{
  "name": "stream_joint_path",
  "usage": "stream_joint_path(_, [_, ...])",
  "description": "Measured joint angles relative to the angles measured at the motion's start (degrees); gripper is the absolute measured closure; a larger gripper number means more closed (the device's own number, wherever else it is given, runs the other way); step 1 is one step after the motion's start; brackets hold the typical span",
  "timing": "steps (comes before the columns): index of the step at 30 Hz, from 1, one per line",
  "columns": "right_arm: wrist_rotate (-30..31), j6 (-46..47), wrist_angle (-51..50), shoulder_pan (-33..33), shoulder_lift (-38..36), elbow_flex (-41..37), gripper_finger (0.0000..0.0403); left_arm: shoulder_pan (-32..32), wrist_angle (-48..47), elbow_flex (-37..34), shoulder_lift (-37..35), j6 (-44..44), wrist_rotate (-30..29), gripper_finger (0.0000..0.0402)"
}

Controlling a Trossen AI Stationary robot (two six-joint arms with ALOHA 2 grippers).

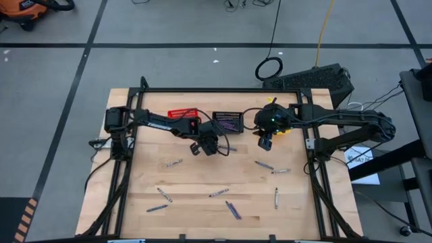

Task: Sort crayons
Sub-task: Put the black crayon into the yellow bin

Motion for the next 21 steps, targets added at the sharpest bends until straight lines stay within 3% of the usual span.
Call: stream_joint_path(21, [-0.2, 0.0, 0.0, 0.0, 0.0, 0.0, 0.0305, 1.7, -1.3, 1.8, 4.5, 3.1, 1.8, 0.0329])
